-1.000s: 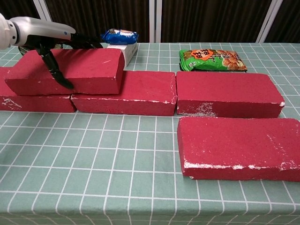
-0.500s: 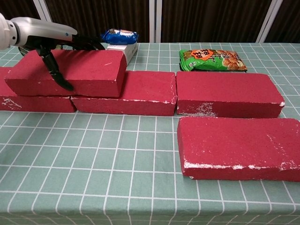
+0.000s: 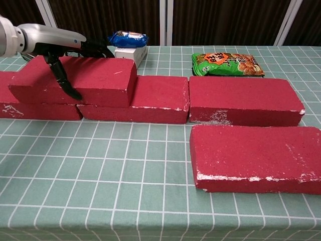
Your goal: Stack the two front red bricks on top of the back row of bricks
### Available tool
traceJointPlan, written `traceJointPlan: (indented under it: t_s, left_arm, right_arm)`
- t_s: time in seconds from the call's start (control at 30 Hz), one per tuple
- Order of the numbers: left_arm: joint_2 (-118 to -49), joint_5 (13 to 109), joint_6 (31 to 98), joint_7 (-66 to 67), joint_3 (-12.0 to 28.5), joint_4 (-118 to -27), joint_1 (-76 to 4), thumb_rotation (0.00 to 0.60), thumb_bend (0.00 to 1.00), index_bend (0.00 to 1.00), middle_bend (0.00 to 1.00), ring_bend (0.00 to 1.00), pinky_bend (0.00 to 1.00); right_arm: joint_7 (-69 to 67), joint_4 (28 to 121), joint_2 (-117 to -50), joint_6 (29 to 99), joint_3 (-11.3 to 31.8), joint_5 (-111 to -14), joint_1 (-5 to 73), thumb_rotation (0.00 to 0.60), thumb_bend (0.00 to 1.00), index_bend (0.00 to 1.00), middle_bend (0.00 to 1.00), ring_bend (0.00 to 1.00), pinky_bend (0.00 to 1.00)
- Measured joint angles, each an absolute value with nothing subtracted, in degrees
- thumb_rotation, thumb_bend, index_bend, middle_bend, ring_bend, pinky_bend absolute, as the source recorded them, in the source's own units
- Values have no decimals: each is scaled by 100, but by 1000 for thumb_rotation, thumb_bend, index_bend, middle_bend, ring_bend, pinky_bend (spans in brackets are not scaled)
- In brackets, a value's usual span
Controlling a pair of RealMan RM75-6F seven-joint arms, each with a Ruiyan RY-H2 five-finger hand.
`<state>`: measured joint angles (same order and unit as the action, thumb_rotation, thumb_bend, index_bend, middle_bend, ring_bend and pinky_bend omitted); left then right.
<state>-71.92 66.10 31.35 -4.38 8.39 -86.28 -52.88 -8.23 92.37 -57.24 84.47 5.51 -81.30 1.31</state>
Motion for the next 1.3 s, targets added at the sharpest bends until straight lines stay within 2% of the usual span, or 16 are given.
traceJointPlan:
  t_s: [0.9,1.17,1.3]
  left_arm:
    - [-7229,6509,3108,-542,790,-8584,-5349,600,26,72,145,78,0]
    - [-7196,6302,2966,-476,721,-8563,-5409,600,1,41,13,0,0]
    - [-7197,6251,3025,-451,720,-8584,-5406,600,0,35,0,0,0]
  right_arm:
    - [-778,9212,-5772,8398,535,-8128,153,600,12,0,0,0,0]
    - [-799,9200,-5777,8398,535,-8123,150,600,12,0,0,0,0]
    - [-826,9180,-5789,8386,539,-8116,155,600,13,0,0,0,0]
